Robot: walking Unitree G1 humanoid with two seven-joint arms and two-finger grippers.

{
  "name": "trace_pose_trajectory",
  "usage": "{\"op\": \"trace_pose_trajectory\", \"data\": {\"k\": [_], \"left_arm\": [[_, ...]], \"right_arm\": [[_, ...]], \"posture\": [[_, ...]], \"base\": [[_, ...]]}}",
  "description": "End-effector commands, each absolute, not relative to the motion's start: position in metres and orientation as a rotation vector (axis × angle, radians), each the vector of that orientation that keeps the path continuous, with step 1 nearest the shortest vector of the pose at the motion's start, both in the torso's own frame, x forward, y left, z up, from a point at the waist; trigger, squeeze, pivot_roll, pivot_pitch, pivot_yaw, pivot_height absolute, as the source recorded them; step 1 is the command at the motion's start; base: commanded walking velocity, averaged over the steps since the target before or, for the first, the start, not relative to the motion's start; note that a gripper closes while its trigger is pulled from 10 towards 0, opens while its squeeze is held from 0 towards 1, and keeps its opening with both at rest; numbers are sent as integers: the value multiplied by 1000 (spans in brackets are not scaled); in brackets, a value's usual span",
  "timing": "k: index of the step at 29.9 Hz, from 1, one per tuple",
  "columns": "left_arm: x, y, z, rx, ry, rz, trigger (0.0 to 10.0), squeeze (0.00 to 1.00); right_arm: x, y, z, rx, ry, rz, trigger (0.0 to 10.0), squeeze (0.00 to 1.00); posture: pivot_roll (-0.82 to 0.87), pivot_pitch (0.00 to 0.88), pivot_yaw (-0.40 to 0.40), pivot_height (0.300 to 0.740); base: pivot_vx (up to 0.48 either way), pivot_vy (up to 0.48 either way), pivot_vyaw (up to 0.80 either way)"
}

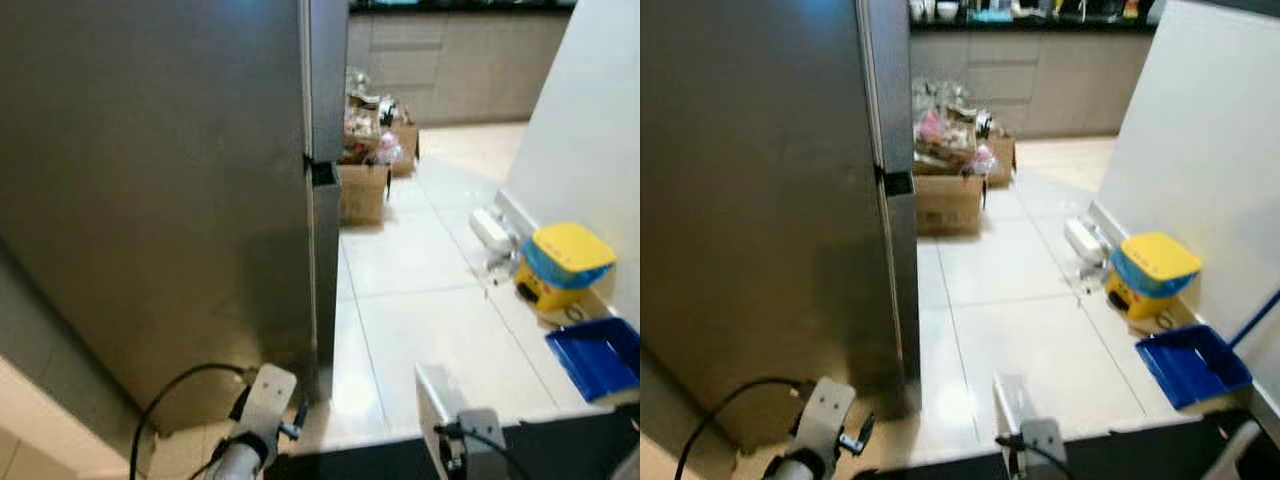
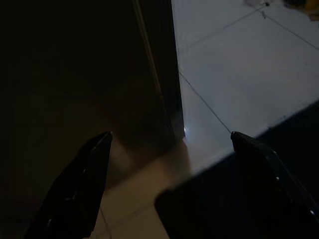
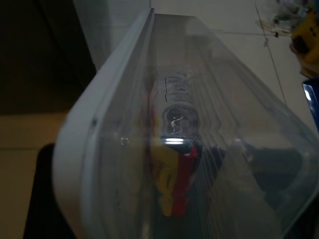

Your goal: Restocking fridge

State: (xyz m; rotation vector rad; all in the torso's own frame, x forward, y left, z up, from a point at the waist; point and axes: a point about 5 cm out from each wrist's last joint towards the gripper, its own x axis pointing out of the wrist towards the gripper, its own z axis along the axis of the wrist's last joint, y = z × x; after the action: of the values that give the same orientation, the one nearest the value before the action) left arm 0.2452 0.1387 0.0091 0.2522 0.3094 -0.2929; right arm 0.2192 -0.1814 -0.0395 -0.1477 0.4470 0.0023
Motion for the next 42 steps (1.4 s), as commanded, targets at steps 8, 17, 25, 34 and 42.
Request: {"op": "trace_pose_trajectory", "data": {"k": [8, 17, 25, 34, 42], "left_arm": [[238, 144, 3, 277, 335, -273, 10000, 0], [234, 151, 0, 294, 348, -268, 10000, 0], [234, 148, 0, 308, 345, -280, 10000, 0], [241, 149, 0, 273, 359, -232, 10000, 0], [243, 152, 1, 260, 368, -206, 10000, 0]], "right_arm": [[219, -188, -38, -162, 439, -14, 10000, 0], [219, -187, -39, -162, 441, -4, 10000, 0], [218, -186, -40, -160, 443, -1, 10000, 0], [217, -187, -39, -163, 443, -6, 10000, 0], [217, -186, -40, -159, 444, -8, 10000, 0]], "posture": [[-82, 81, 21, 740], [-82, 84, 20, 740], [-81, 86, 19, 740], [-85, 88, 19, 740], [-83, 88, 23, 740]], "base": [[180, 0, 0], [0, 0, 0], [0, -64, 0], [133, -414, 0], [334, -316, 0]]}}
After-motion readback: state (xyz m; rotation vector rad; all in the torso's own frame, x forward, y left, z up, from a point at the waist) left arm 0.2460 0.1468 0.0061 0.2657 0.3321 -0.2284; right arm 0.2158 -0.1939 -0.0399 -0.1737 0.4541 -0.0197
